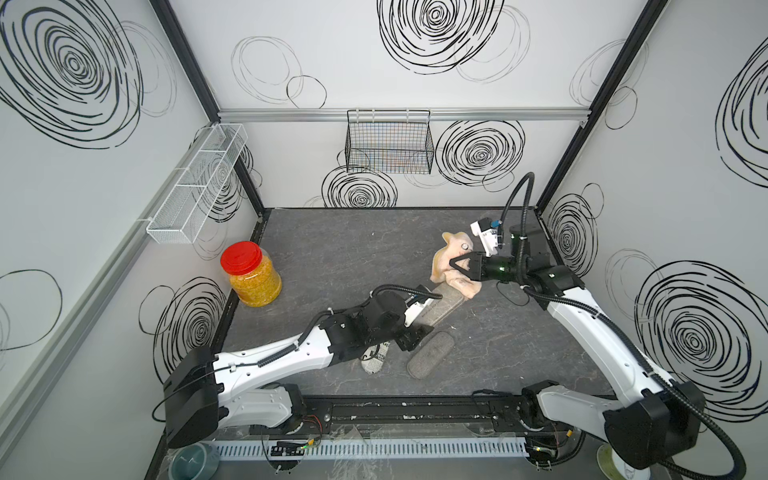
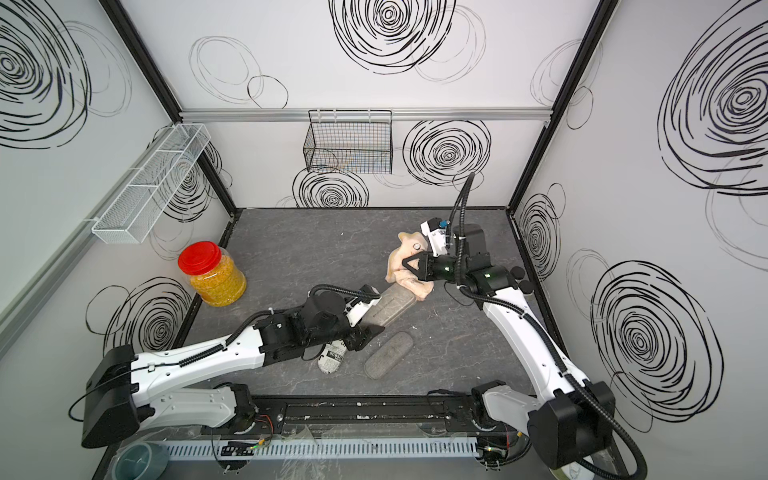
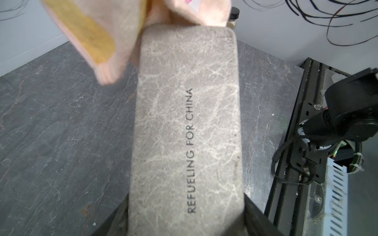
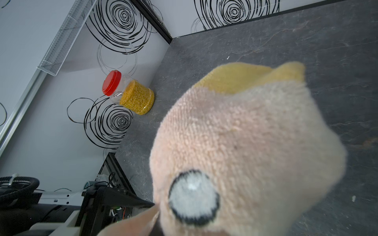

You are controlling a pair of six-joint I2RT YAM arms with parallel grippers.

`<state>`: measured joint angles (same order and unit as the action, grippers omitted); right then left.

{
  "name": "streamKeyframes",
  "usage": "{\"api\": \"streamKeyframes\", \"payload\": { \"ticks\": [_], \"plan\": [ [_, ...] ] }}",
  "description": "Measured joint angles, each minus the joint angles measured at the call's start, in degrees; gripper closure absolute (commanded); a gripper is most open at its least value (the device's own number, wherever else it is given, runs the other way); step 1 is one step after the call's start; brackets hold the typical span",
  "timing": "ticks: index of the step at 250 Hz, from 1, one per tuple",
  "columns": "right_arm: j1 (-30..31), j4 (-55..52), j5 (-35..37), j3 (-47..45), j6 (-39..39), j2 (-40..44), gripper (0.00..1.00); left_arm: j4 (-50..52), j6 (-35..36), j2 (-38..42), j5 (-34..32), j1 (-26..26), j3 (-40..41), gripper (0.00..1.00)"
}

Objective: Wipe the eyeglass case
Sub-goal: Wipe the dirt from the eyeglass case.

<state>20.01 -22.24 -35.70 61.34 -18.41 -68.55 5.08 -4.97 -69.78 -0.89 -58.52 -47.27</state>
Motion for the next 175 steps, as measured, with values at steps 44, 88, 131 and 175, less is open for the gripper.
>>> {"api": "streamKeyframes", "payload": {
  "ticks": [44,88,131,175],
  "plan": [
    [1.73,-0.44,3.54,-2.10,-0.24,3.67,0.92,-0.76,-0.26,0.00,0.35,0.26,0.00,0.45],
    [0.85,-4.66,6.93,-4.83,-0.37,13.18,0.91,-3.10,-0.39,0.00,1.09,2.23,0.00,0.45],
    [0.87,-5.42,6.93,-5.14,-0.85,13.49,0.92,-3.89,-0.37,0.00,1.40,2.82,0.02,0.44],
    [0.85,-2.29,6.54,-2.84,-1.40,6.47,0.92,-3.74,-0.35,0.02,1.51,2.80,0.68,0.45]
  ]
}}
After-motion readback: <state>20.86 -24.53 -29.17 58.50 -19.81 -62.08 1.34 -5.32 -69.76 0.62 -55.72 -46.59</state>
